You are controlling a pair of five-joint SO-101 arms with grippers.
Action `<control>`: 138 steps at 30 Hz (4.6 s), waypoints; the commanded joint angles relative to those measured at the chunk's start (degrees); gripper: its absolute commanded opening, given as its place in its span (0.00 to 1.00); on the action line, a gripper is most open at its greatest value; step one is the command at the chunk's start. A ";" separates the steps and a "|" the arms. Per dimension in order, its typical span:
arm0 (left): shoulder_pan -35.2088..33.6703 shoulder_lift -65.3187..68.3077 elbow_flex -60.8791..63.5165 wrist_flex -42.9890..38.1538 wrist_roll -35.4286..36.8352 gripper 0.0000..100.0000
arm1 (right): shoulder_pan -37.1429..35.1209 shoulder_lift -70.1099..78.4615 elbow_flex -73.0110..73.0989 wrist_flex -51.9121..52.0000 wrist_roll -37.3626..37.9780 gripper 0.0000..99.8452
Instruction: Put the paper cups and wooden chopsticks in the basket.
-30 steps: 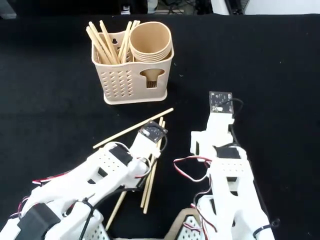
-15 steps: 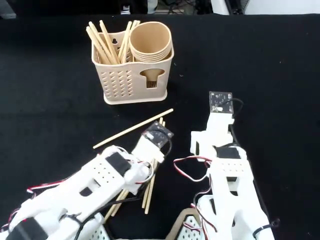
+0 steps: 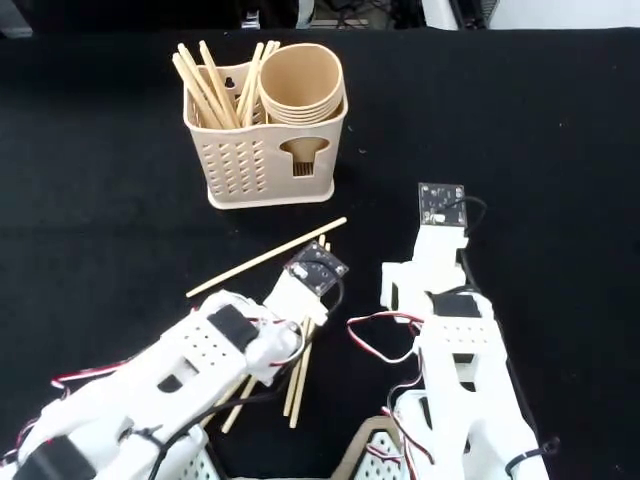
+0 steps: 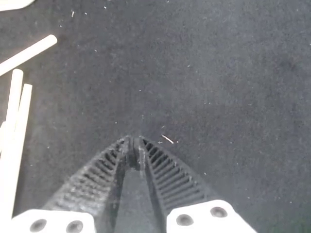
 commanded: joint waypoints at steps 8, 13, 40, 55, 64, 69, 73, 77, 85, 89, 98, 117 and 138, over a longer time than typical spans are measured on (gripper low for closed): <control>-2.15 12.40 -6.55 -1.76 3.08 0.14 | 0.18 -1.63 -0.22 -1.14 -0.09 0.01; -2.07 13.89 -6.64 -1.76 3.08 0.14 | 0.18 -1.63 -0.22 -1.14 -0.09 0.01; 1.54 12.75 -11.91 5.71 0.18 0.03 | 0.18 -1.63 -0.31 -1.49 -0.09 0.01; -6.29 -15.91 -10.68 12.13 -10.02 0.03 | 0.18 -1.63 -0.13 -2.73 -0.09 0.01; -11.65 -38.95 -10.15 6.42 -10.64 0.03 | 0.18 -1.63 0.22 -2.81 -0.09 0.01; -20.97 -46.68 -11.47 -7.74 -13.54 0.03 | 0.18 -1.63 0.22 -2.81 -0.09 0.01; -25.27 -46.77 -13.67 -20.22 -14.59 0.03 | 0.18 -1.63 0.22 -2.81 -0.09 0.01; -26.24 -42.55 -14.46 -33.67 -14.59 0.03 | 0.18 -1.63 0.31 -2.81 -0.09 0.01; -26.33 -24.53 -14.64 -64.44 -7.91 0.03 | 0.18 -1.63 0.31 -2.81 -0.09 0.01; -26.33 -13.01 -18.24 -73.05 -8.09 0.03 | 0.18 -1.63 0.31 -2.90 -0.09 0.01; -27.56 5.36 -27.82 -73.85 -7.82 0.03 | -2.20 -1.63 0.57 -3.60 -0.09 0.01; -30.11 5.89 -14.11 -68.40 -7.65 0.16 | -2.46 -1.63 0.57 -3.87 -0.09 0.01; -51.30 -48.00 -3.74 7.38 -8.18 0.16 | -8.00 -1.63 -5.41 7.03 5.54 0.06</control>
